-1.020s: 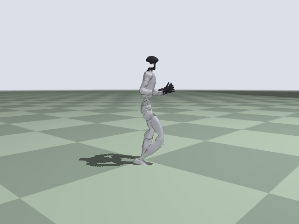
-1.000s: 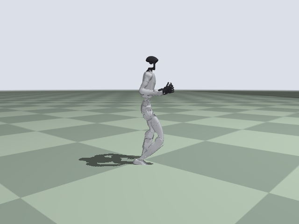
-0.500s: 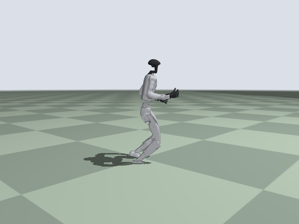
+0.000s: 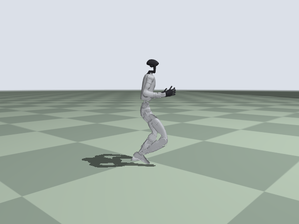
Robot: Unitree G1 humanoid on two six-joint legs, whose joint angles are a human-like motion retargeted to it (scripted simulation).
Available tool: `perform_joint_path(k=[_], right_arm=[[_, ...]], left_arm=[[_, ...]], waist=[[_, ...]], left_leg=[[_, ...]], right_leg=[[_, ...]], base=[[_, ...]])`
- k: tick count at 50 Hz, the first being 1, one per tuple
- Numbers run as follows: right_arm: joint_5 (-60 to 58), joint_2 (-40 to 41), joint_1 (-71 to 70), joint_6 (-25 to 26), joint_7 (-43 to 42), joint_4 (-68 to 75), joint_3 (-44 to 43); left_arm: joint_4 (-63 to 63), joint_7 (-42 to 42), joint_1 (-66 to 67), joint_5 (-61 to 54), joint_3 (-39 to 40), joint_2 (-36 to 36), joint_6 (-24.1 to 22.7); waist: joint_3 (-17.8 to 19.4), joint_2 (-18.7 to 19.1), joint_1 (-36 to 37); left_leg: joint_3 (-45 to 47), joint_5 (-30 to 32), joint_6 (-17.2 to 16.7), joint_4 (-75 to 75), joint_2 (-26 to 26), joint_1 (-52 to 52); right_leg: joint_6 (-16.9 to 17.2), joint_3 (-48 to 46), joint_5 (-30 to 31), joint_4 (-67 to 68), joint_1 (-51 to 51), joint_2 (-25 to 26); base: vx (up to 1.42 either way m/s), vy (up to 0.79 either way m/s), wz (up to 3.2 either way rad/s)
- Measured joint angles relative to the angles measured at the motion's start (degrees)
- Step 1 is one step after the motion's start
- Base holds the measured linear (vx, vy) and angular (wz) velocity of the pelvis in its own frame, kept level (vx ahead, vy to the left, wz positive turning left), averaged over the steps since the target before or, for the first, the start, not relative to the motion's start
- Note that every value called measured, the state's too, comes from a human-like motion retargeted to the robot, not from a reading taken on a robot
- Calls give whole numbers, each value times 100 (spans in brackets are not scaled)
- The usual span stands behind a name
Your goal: Run
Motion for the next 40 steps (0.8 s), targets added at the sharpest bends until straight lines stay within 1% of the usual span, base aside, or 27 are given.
perform_joint_path(k=[2, 6, 8, 10, 12, 15, 17, 18, 20, 22, 23, 25, 27, 29, 31, 33, 35, 37, 38, 40], right_arm=[[-94, 64, -34, -12, -181, -5, -83], [-77, 70, 154, -71, -345, -205, -169], [-46, 31, 237, -123, -332, -243, -171], [-74, -16, 283, -160, -360, -239, -121], [-156, -107, 293, -176, -439, -228, -122], [-362, -247, 195, -185, -575, -86, -127], [-467, -309, 7, -215, -674, 56, -149], [-465, -317, -129, -255, -737, 142, -160], [-374, -295, -186, -350, -824, 210, -133], [-231, -239, -42, -427, -842, 151, -42], [-147, -216, 48, -454, -843, 116, 16], [143, -176, 231, -486, -844, 75, 143], [434, -125, 439, -508, -794, 69, 297], [680, -115, 711, -508, -743, 12, 464], [905, -134, 974, -510, -703, -89, 582], [1077, -123, 1128, -526, -690, -195, 641], [1150, -56, 1096, -576, -776, -332, 643], [1009, 10, 786, -705, -1087, -547, 498], [839, 15, 512, -790, -1308, -663, 363], [283, -102, -289, -943, -1806, -828, 3]], left_arm=[[54, 86, 63, -248, 101, -104, 13], [72, 50, 479, -588, 310, -211, -9], [152, -13, 618, -651, 354, -186, -9], [265, -22, 682, -727, 345, -173, 43], [403, 0, 766, -786, 341, -182, 94], [653, 69, 867, -809, 410, -221, 132], [907, 143, 907, -748, 505, -287, 91], [1056, 172, 890, -732, 544, -347, 43], [1218, 242, 934, -765, 538, -476, -42], [1151, 365, 950, -908, 470, -590, -109], [1063, 463, 890, -989, 421, -632, -151], [782, 636, 580, -1112, 327, -638, -266], [423, 903, 50, -1032, 272, -509, -449], [45, 1227, -444, -908, 255, -385, -681], [-275, 1510, -743, -854, 218, -312, -903], [-444, 1689, -779, -863, 139, -283, -1041], [-417, 1751, -578, -908, 20, -288, -1017], [-148, 1732, -184, -964, -63, -293, -850], [59, 1715, 34, -979, -71, -265, -735], [556, 1725, 541, -907, 42, -171, -529]], waist=[[34, -7, 119], [-201, -125, 230], [-314, -111, 313], [-366, -53, 410], [-338, -7, 510], [-198, 121, 691], [-53, 303, 808], [1, 439, 861], [60, 601, 858], [83, 636, 714], [102, 622, 585], [162, 540, 254], [159, 404, -92], [51, 325, -374], [-127, 292, -541], [-281, 288, -541], [-343, 316, -360], [-328, 350, -14], [-296, 390, 209], [-167, 487, 702]], left_leg=[[-74, 351, -123, -347, -30, 221], [-30, 1805, -639, -1015, 108, 359], [40, 2188, -812, -842, 307, 159], [175, 2164, -794, -315, 591, -90], [318, 1802, -632, 402, 873, -289], [413, 1050, -391, 1602, 1308, -550], [398, 819, -388, 2197, 1570, -695], [365, 819, -444, 2356, 1706, -746], [342, 930, -589, 2291, 1668, -692], [358, 988, -682, 1810, 1371, -461], [366, 931, -668, 1506, 1181, -311], [379, 589, -496, 852, 797, 14], [346, 414, -324, 132, 453, 319], [215, 685, -386, -532, 235, 575], [75, 1306, -613, -968, 168, 707], [-36, 2020, -880, -832, 250, 544], [-17, 2388, -962, 28, 520, 121], [140, 2202, -689, 1298, 957, -370], [191, 1978, -487, 2006, 1242, -644], [160, 1444, -69, 3290, 1736, -1222]], right_leg=[[19, -91, -26, -615, 423, 85], [224, -284, 258, -2215, 1153, 341], [294, -375, 376, -2744, 1382, 544], [284, -435, 298, -3018, 1552, 757], [188, -435, -73, -3034, 1661, 902], [-183, -420, -1095, -2890, 1751, 1128], [-425, -402, -1561, -2821, 1767, 1357], [-499, -401, -1554, -2883, 1775, 1539], [-482, -315, -1349, -2869, 1735, 1716], [-400, -373, -798, -2404, 1484, 1474], [-401, -398, -583, -2025, 1285, 1288], [-407, -403, -295, -1155, 811, 878], [-343, -348, -159, -574, 404, 579], [-259, -360, -100, -518, 185, 481], [-149, -441, 2, -929, 191, 535], [-38, -543, 175, -1516, 404, 709], [5, -645, 246, -1990, 777, 952], [-71, -699, -74, -2259, 1205, 1177], [-179, -713, -409, -2387, 1417, 1334], [-497, -669, -1329, -2575, 1737, 1653]], base=[[3, -8, -13], [2, -11, 9], [-3, -9, 1], [-6, -6, -3], [-9, -3, -10], [-8, 1, -40], [-6, 4, -69], [-5, 6, -70], [-4, 8, -55], [-5, 10, -33], [-5, 10, -8], [-4, 9, 22], [-2, 7, 55], [1, 1, 69], [2, -5, 72], [-1, -8, 69], [-4, -7, 65], [-3, -5, 54], [0, -5, 22], [2, -4, -28]])
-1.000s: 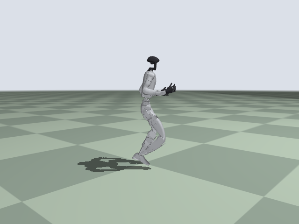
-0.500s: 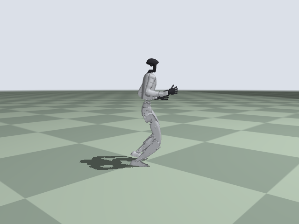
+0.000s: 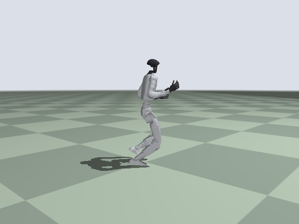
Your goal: Run
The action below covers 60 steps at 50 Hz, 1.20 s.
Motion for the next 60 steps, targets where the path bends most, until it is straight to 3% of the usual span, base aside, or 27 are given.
perform_joint_path(k=[2, 3, 5, 7, 9, 10, 14, 15, 16, 17, 20, 22, 24, 27, 28, 30, 35, 38, 41, 43, 45, 48, 50, 51, 54, 57, 60], right_arm=[[-596, -212, -1039, -128, -591, -66, -318], [-716, -267, -1433, -196, -830, -138, -387], [-648, -267, -1771, -349, -959, -391, -348], [-521, -159, -1527, -423, -681, -672, -160], [-515, -54, -1077, -431, -382, -748, 2], [-510, 0, -837, -398, -251, -699, 60], [-309, 188, 357, 4, 144, 292, 290], [-165, 207, 621, 87, 296, 640, 345], [33, 194, 920, 127, 444, 839, 417], [237, 178, 1229, 164, 579, 998, 480], [803, 173, 2079, 290, 894, 1171, 541], [1006, 280, 2180, 372, 944, 1132, 510], [946, 328, 1850, 337, 780, 936, 438], [294, 146, 412, 216, 199, 630, 104], [-10, 43, -215, 153, -84, 551, -27], [-325, -93, -1155, -11, -584, 266, -180], [-197, 41, -1227, -413, -585, -611, 97], [-336, 253, -667, -283, -354, -421, 313], [-429, 446, 74, 192, 44, 512, 558], [-218, 469, 540, 437, 534, 1186, 688], [197, 349, 1167, 519, 979, 1412, 733], [740, 186, 2140, 597, 1304, 1302, 665], [972, 198, 2540, 644, 1376, 1220, 562], [1020, 240, 2566, 647, 1290, 1162, 535], [923, 298, 2227, 552, 934, 965, 452], [274, 228, 844, 396, 177, 901, 152], [-412, 116, -780, 155, -687, 682, -188]], left_arm=[[421, 114, 685, 189, 251, 52, 49], [530, 115, 1070, 204, 360, 29, 56], [585, -10, 1794, 84, 557, -23, 47], [489, -155, 2244, -137, 649, -173, 11], [292, -120, 2265, -274, 623, -353, 3], [181, -63, 2137, -331, 594, -453, -7], [-465, 377, 420, 182, 504, -460, -310], [-580, 589, -242, 405, 487, -408, -369], [-730, 704, -731, 423, 460, -382, -450], [-885, 783, -1147, 408, 418, -368, -546], [-1305, 690, -1645, 150, 148, -404, -867], [-1331, 421, -1478, -48, -86, -404, -804], [-1078, 187, -1044, -200, -274, -379, -525], [-156, -74, -171, -201, -272, -213, 59], [143, -93, 177, -116, -171, -176, 175], [408, -157, 1005, -20, 78, -92, 260], [191, -275, 2490, -354, 552, -111, 79], [-119, -126, 2167, -368, 449, -310, 13], [-417, 260, 729, 315, 334, -331, -172], [-567, 586, -561, 679, 271, -313, -250], [-871, 689, -1437, 646, 255, -325, -387], [-1327, 560, -1843, 416, 86, -339, -734], [-1491, 394, -1774, 278, -137, -309, -820], [-1497, 269, -1648, 147, -244, -299, -764], [-1158, -19, -998, -64, -500, -303, -400], [-121, -170, -164, 45, -410, -237, 166], [711, -61, 974, 369, -55, -194, 351]], waist=[[92, 176, 530], [60, 189, 741], [-67, 2, 981], [-242, -189, 924], [-320, -334, 646], [-327, -384, 484], [-63, -465, -355], [44, -546, -612], [30, -470, -830], [-13, -387, -1038], [-307, -93, -1439], [-329, 95, -1334], [-240, 170, -1031], [36, 295, -288], [70, 404, 32], [19, 385, 552], [-324, -309, 817], [-363, -461, 445], [-127, -516, -159], [-1, -473, -649], [-89, -262, -1141], [-403, 138, -1676], [-510, 445, -1705], [-504, 585, -1603], [-377, 731, -1140], [-57, 725, -392], [-11, 652, 442]], left_leg=[[-114, -468, 251, 631, 371, -601], [-77, -579, 289, 569, 428, -816], [206, -486, 188, -227, 191, -901], [487, -143, -44, -1441, -296, -588], [674, -81, -105, -2385, -856, -65], [738, -218, -40, -2703, -1099, 237], [461, -1884, 663, -3019, -1761, 1256], [386, -1986, 748, -3320, -1959, 1551], [281, -1743, 544, -3656, -1940, 1877], [180, -1396, 295, -3977, -1897, 2173], [-113, 414, -709, -4184, -1492, 2512], [-180, 1145, -991, -2974, -996, 2159], [-102, 1135, -791, -1425, -479, 1731], [-122, 275, -119, 769, 359, 690], [-172, -65, 60, 1156, 623, 213], [-108, -463, 202, 1129, 717, -574], [674, -107, -162, -2270, -690, -670], [713, -559, 122, -2734, -1401, -168], [495, -1647, 699, -2440, -1853, 408], [318, -1779, 681, -2776, -1977, 980], [128, -1261, 223, -3399, -1868, 1620], [-204, 419, -785, -3844, -1440, 2163], [-392, 1448, -1288, -3193, -956, 2079], [-414, 1665, -1341, -2613, -660, 1966], [-320, 1654, -1062, -641, 84, 1569], [-340, 678, -350, 1207, 776, 671], [-241, -229, 99, 1461, 961, -512]], right_leg=[[-183, 134, -438, -256, 108, 401], [-117, 237, -358, -463, 151, 535], [306, 371, 363, -848, 359, 409], [767, 353, 1544, -749, 378, 58], [895, 358, 2080, -22, 237, -408], [843, 343, 2139, 448, 150, -667], [315, 459, 1303, 2531, -637, -1456], [249, 568, 1148, 2823, -926, -1577], [201, 509, 1056, 2679, -1121, -1435], [177, 433, 989, 2417, -1279, -1265], [350, 167, 1096, 744, -1354, -463], [370, 102, 1128, 61, -1148, 90], [117, 110, 726, 117, -867, 384], [-444, 211, -372, 217, -430, 779], [-538, 279, -453, 23, -362, 983], [-413, 442, -424, -320, -94, 1053], [948, 556, 1796, -608, 643, 0], [896, 494, 2086, 881, 572, -728], [549, 647, 1683, 2709, -68, -1267], [320, 775, 1342, 3244, -779, -1258], [136, 648, 1092, 2886, -1397, -974], [256, 319, 1154, 952, -1699, -159], [419, 239, 1348, -355, -1629, 560], [380, 184, 1391, -616, -1523, 826], [-49, 171, 892, -322, -1152, 1226], [-679, 243, -254, 63, -636, 1409], [-674, 490, -481, -303, -151, 1484]], base=[[5, 1, -73], [11, 4, -45], [17, 8, -4], [14, 12, 21], [8, 12, 35], [4, 10, 27], [2, 9, 32], [4, 5, 47], [7, 1, 47], [10, -5, 52], [5, -12, 69], [-6, -9, 71], [-7, -6, 52], [-4, -6, -15], [-2, -1, -59], [6, 3, -22], [12, 11, 51], [2, 9, 40], [0, 8, 31], [2, 6, 29], [7, -2, 21], [8, -10, 28], [0, -10, 29], [-4, -7, 28], [-2, -6, 19], [0, -9, -13], [5, 0, -17]])
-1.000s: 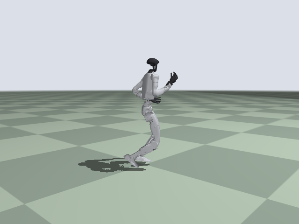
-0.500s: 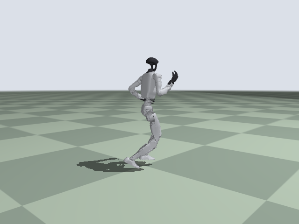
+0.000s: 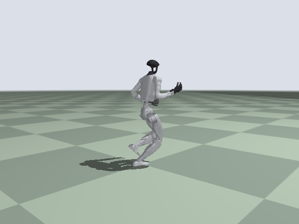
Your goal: Run
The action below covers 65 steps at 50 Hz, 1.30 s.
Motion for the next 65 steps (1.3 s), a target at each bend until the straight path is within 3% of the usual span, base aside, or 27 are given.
perform_joint_path(k=[2, 5, 7, 9, 13, 15, 17, 20, 22, 25, 27, 30, 33, 35, 39, 41, 43, 47, 50, 52, 55, 58, 60, 62, 65], right_arm=[[27, -32, -453, -234, -165, -452, -25], [117, 36, -530, -502, -60, -1086, 200], [30, 129, -366, -553, 89, -1231, 361], [-44, 257, -69, -483, 273, -1157, 482], [7, 492, 984, 22, 683, -178, 821], [436, 464, 1515, 241, 1159, 561, 937], [982, 255, 2283, 354, 1586, 831, 985], [1572, 37, 3378, 493, 1983, 898, 924], [1770, 66, 3836, 562, 2054, 902, 811], [1869, 248, 3901, 503, 1746, 819, 721], [1725, 307, 3521, 327, 1401, 700, 668], [1057, 263, 2099, 23, 463, 577, 416], [41, 67, 313, -137, -506, 155, 124], [-165, -33, -281, -235, -695, -369, 56], [-59, -15, -333, -469, -339, -1089, 413], [-179, 32, -178, -486, -136, -1138, 589], [-356, 101, 89, -394, 17, -990, 697], [-778, 261, 904, 169, 196, 197, 974], [-614, 271, 1501, 470, 647, 1543, 1138], [-216, 107, 2218, 534, 1015, 1793, 1164], [257, -68, 3218, 587, 1383, 1874, 1080], [483, -11, 3626, 596, 1378, 1912, 957], [431, 4, 3525, 510, 1107, 1908, 932], [127, -38, 2998, 336, 571, 1934, 873], [-823, -103, 1333, 125, -615, 2171, 660]], left_arm=[[134, -57, 850, 22, 234, 125, -100], [212, -185, 1801, -139, 506, 59, -262], [205, -70, 1953, -275, 512, -139, -259], [74, 103, 1738, -301, 443, -307, -295], [-446, 675, -116, 346, 281, -286, -544], [-768, 1102, -1661, 682, 170, -152, -596], [-1310, 1190, -2540, 583, 119, -39, -760], [-1874, 962, -2968, 278, -104, 31, -1090], [-1981, 693, -2847, 126, -384, 47, -1190], [-1693, 275, -2387, -62, -820, 81, -987], [-1096, 199, -1837, 59, -983, 75, -646], [382, 384, -1117, 643, -890, 90, -82], [1322, 626, -246, 1170, -523, 75, 36], [1332, 535, 582, 1157, -266, 249, -50], [1134, 176, 1771, 708, 191, 229, -261], [1073, 189, 1986, 514, 247, 44, -238], [955, 304, 1906, 430, 216, -133, -237], [519, 930, 477, 748, 168, -247, -363], [-129, 1455, -1489, 859, 145, -264, -364], [-864, 1432, -2183, 642, 134, -257, -580], [-1574, 1105, -2561, 356, -87, -235, -1007], [-1623, 673, -2418, 258, -536, -153, -1101], [-1302, 493, -2106, 303, -804, -106, -900], [-471, 462, -1739, 625, -972, -11, -539], [1684, 798, -1449, 1790, -999, -32, -3]], waist=[[-59, -394, 348], [-291, -877, 565], [-387, -1098, 392], [-381, -1220, 173], [-31, -1251, -560], [108, -1168, -1069], [-4, -765, -1513], [-325, -329, -2132], [-455, -46, -2222], [-492, 344, -1969], [-398, 361, -1656], [-112, 255, -1014], [-89, 197, -146], [-129, -203, 227], [-349, -940, 485], [-427, -1168, 311], [-439, -1248, 123], [-109, -1291, -432], [143, -1157, -985], [2, -851, -1364], [-356, -440, -1861], [-515, 82, -1803], [-462, 203, -1622], [-307, 253, -1347], [42, 302, -867]], left_leg=[[402, -36, -17, -1080, -522, -342], [863, 489, -370, -3461, -1526, -363], [1020, 714, -476, -4605, -2200, -67], [1061, 252, -157, -4713, -2632, 274], [756, -1672, 819, -3838, -3102, 1000], [523, -1883, 874, -4124, -3187, 1534], [298, -1460, 399, -4639, -2892, 2249], [-7, 308, -702, -5120, -2384, 2967], [-181, 1659, -1296, -4559, -1898, 2955], [-190, 2408, -1498, -3052, -992, 2690], [-54, 2116, -1168, -1828, -517, 2438], [-13, 775, -339, -85, 166, 1596], [-32, -81, 92, 304, 409, 111], [307, -225, 124, -484, -84, -423], [930, 632, -455, -3602, -1497, -394], [1066, 1000, -590, -4701, -2171, -92], [1080, 553, -307, -4734, -2542, 166], [837, -1514, 758, -3881, -3067, 814], [516, -1791, 803, -4335, -3171, 1676], [323, -1204, 297, -4885, -2917, 2357], [87, 553, -697, -5174, -2368, 2845], [-46, 1788, -1200, -3785, -1372, 2476], [78, 1935, -1043, -2528, -797, 2244], [95, 1356, -647, -1222, -211, 1866], [-9, 8, -11, 163, 447, 946]], right_leg=[[552, 158, 567, -370, 550, -466], [1601, 225, 2400, -575, 998, -1148], [1892, 166, 3095, 42, 1020, -1695], [1816, 138, 3127, 1125, 931, -2236], [1239, 342, 2180, 3686, 40, -2989], [991, 561, 1850, 4287, -924, -2869], [823, 353, 1725, 3789, -1588, -2308], [880, -67, 1785, 1828, -1885, -1428], [1081, -161, 2025, 390, -1765, -691], [1007, -306, 2162, -619, -1404, 130], [589, -304, 1568, -129, -1163, 288], [-93, -262, 195, 448, -704, 320], [-178, -21, 0, -5, -342, 436], [224, 179, 134, -228, 211, -17], [1590, 257, 2427, -494, 919, -1113], [1907, 184, 3175, 107, 949, -1704], [1828, 103, 3210, 1125, 892, -2225], [1291, 289, 2231, 3423, 209, -3061], [913, 452, 1682, 3849, -850, -2966], [821, 182, 1544, 3096, -1286, -2559], [981, -224, 1716, 1129, -1496, -1767], [1143, -440, 2104, -584, -1316, -737], [916, -473, 1880, -547, -1157, -463], [426, -523, 1194, -163, -906, -320], [-210, -587, 81, 249, -663, -179]], base=[[16, 8, 45], [13, 12, 43], [5, 11, 36], [2, 9, 18], [1, 7, 25], [0, 6, 17], [9, 1, -20], [12, -12, -3], [3, -12, 3], [0, -8, -1], [2, -7, -15], [2, -10, -17], [2, 0, -29], [18, 9, 66], [17, 12, 62], [8, 12, 35], [6, 10, 16], [5, 8, 23], [5, 5, 19], [12, -3, 3], [10, -13, 20], [-1, -11, 23], [-2, -9, 19], [1, -11, 7], [1, -9, -16]])
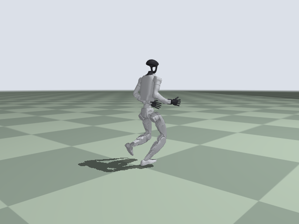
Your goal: Run
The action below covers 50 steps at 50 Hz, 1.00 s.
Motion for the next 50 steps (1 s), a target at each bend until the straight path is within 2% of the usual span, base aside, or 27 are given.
perform_joint_path(k=[2, 3, 5, 8, 10, 12, 13, 15, 18, 20, 23, 25, 29, 31, 33, 35, 38, 42, 45, 50], right_arm=[[-366, -24, -833, -66, -421, -389, -164], [-399, -29, -1093, -96, -462, -746, -224], [-268, -47, -1340, -144, -288, -1495, -224], [59, -163, -1225, -201, 287, -2200, 24], [88, -309, -1082, -226, 656, -2335, 145], [59, -423, -885, -167, 921, -2198, 240], [29, -445, -749, -108, 996, -2067, 288], [-54, -490, -448, 56, 1126, -1613, 359], [-418, -400, -116, 479, 1061, 123, 483], [-802, -205, -222, 767, 898, 2109, 597], [-1114, 25, -408, 1043, 950, 4997, 728], [-1221, 113, -319, 1134, 1135, 6228, 725], [-959, 283, -3, 1175, 1418, 7161, 675], [-697, 338, 95, 1153, 1494, 7282, 657], [-468, 345, 128, 1118, 1511, 7267, 678], [-327, 334, 67, 1077, 1424, 7171, 770], [-420, 312, -183, 969, 1208, 6929, 1052], [-855, 314, -726, 844, 996, 6359, 1530], [-1101, 220, -1087, 749, 1009, 5651, 1821], [-1249, -91, -1697, 399, 911, 3991, 1957]], left_arm=[[1222, 34, 439, 582, 85, -75, 191], [1693, -46, 720, 797, 131, -77, 223], [2402, -328, 1309, 1042, 243, -20, 218], [3116, -869, 2066, 1096, 413, -94, 200], [3450, -1105, 2436, 1043, 467, -225, 281], [3678, -1210, 2647, 997, 490, -341, 396], [3757, -1217, 2709, 1005, 493, -377, 448], [3917, -1164, 2712, 1022, 509, -424, 532], [4317, -710, 2118, 1058, 583, -428, 625], [4516, -212, 1360, 865, 665, -441, 651], [3640, 237, 442, 192, 714, -482, 399], [2497, 309, 152, -203, 633, -449, 118], [625, 111, -137, -661, 523, -318, -409], [88, -17, -254, -727, 475, -227, -583], [-200, -83, -369, -708, 384, -106, -672], [-274, -67, -475, -643, 273, 5, -687], [11, 4, -598, -344, 55, 130, -642], [1245, 51, -786, 303, -289, 136, -482], [2464, -107, -716, 678, -453, 16, -227], [4239, -343, -172, 1036, -351, -69, 324]], waist=[[-19, -18, 366], [-68, -110, 509], [-186, -421, 748], [-435, -795, 937], [-545, -987, 911], [-565, -1097, 854], [-550, -1098, 840], [-486, -1094, 763], [-246, -1038, 552], [-73, -961, 423], [29, -769, 266], [35, -663, 130], [-92, -658, -236], [-199, -700, -384], [-320, -756, -498], [-419, -818, -583], [-464, -973, -608], [-404, -1218, -491], [-424, -1309, -364], [-382, -1410, -226]], left_leg=[[132, -604, 235, -104, 64, -705], [250, -708, 239, -429, -92, -984], [579, -596, 89, -1496, -591, -1298], [844, 310, -477, -3525, -1495, -1384], [915, 899, -756, -4639, -2119, -1277], [894, 1083, -750, -5068, -2559, -1086], [840, 984, -669, -4906, -2644, -1064], [773, 349, -355, -4383, -2800, -965], [852, -1100, 245, -3301, -2813, -878], [890, -1728, 506, -2839, -2682, -800], [737, -1804, 418, -3056, -2609, -571], [513, -1489, 134, -3419, -2642, -292], [570, -208, -437, -4245, -2378, 89], [572, 174, -654, -4683, -2371, 161], [595, 292, -782, -5171, -2416, 284], [627, 138, -771, -5627, -2477, 467], [652, -451, -628, -5989, -2591, 699], [657, -757, -462, -6647, -2766, 1183], [613, -821, -424, -6671, -2705, 1293], [576, -1312, -359, -5260, -2268, 848]], right_leg=[[2, 90, -64, -168, 146, 37], [139, 189, -14, -278, 287, -30], [673, 258, 681, -513, 662, -435], [1474, 290, 2204, -419, 810, -1108], [1663, 195, 2601, 114, 775, -1744], [1520, 134, 2481, 987, 712, -2397], [1360, 118, 2273, 1475, 678, -2640], [1045, 201, 1657, 2425, 555, -3086], [658, 473, 649, 3361, 137, -3455], [421, 567, 125, 3476, -299, -3415], [267, 422, -80, 2675, -761, -3036], [416, 340, 40, 1971, -744, -2721], [1019, 502, 1204, 930, -681, -2158], [1281, 661, 1617, 610, -734, -1900], [1506, 810, 1802, 352, -796, -1737], [1655, 909, 1775, 151, -822, -1693], [1798, 973, 1487, 88, -816, -1840], [1950, 999, 1288, -159, -516, -2025], [2001, 1008, 1263, -492, -192, -1956], [1791, 1086, 806, -576, 133, -1668]], base=[[5, 4, -23], [14, 7, 5], [19, 9, 15], [19, 10, -13], [20, 11, -29], [23, 12, -44], [24, 12, -50], [26, 12, -40], [29, 10, -27], [28, 4, -31], [26, -5, -26], [25, -11, 4], [14, -12, 20], [6, -12, -5], [4, -11, -18], [4, -11, -27], [3, -11, -26], [8, -12, -13], [10, -14, -1], [8, -14, 8]])
